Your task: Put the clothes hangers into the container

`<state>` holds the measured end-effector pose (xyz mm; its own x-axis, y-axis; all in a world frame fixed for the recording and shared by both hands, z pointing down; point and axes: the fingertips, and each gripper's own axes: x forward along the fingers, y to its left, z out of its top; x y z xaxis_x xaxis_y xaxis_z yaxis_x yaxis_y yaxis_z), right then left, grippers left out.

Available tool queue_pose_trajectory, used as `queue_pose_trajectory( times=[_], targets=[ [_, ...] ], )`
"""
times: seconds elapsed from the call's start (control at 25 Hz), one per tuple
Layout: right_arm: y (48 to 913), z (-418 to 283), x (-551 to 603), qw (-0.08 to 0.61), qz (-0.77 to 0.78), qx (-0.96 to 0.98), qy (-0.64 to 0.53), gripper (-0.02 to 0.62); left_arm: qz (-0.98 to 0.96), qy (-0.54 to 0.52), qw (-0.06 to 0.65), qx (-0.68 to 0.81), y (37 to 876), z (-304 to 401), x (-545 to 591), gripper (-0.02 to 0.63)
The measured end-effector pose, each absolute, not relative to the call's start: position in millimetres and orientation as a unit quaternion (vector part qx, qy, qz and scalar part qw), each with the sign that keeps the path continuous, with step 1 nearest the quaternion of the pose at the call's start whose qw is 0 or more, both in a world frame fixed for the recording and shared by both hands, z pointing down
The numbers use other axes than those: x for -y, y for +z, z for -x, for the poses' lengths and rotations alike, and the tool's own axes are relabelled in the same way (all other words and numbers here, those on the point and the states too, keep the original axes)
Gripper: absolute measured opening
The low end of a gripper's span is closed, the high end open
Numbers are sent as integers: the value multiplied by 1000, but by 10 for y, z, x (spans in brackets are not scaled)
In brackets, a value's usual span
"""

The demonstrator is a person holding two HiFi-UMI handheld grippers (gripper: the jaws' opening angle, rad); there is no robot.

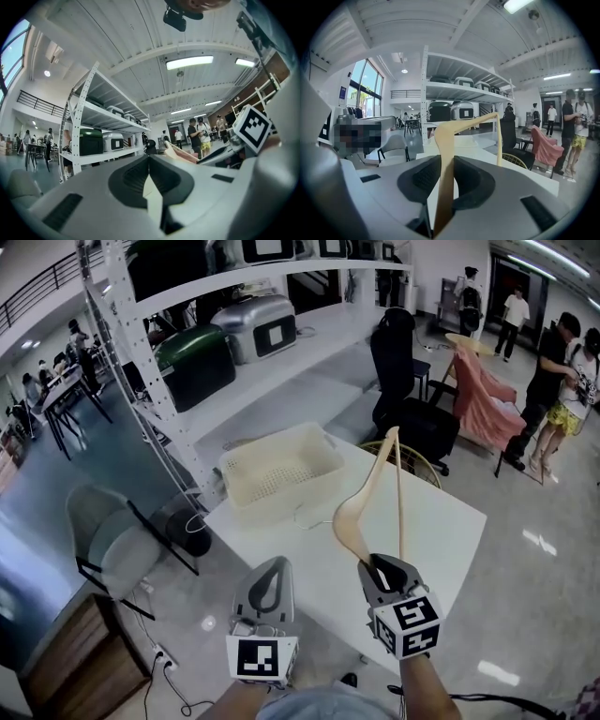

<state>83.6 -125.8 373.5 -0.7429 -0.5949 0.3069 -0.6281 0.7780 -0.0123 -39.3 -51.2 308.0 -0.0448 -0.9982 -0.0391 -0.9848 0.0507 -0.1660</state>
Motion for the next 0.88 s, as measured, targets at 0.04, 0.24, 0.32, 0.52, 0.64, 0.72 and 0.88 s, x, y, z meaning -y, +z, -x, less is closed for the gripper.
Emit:
queue_pose_trajectory(
  times=[0.04, 0.24, 0.32, 0.52, 0.64, 0.72, 0.88],
  targets=[
    [3749, -747, 1271, 147, -330, 931, 58, 91, 689, -45, 66, -720, 3090, 477, 530, 12],
    [3792, -210, 1332, 156, -341, 925, 61, 91, 703, -37, 60, -708, 3084, 990, 654, 11],
    [3809, 6, 1369, 160, -345, 923, 62, 91, 708, -33, 61, -703, 3085, 1204, 713, 11],
    [3771, 487, 1475, 155, -360, 918, 65, 91, 722, -26, 63, -689, 3069, 1679, 818, 12],
    [3745, 762, 1495, 154, -368, 915, 64, 91, 728, -24, 63, -682, 3065, 1950, 815, 12],
    [3737, 922, 1502, 154, -373, 913, 63, 91, 731, -23, 63, -679, 3068, 2107, 801, 12],
    [3746, 1191, 1504, 157, -378, 910, 60, 91, 735, -22, 62, -675, 3106, 2385, 765, 12]
  ],
)
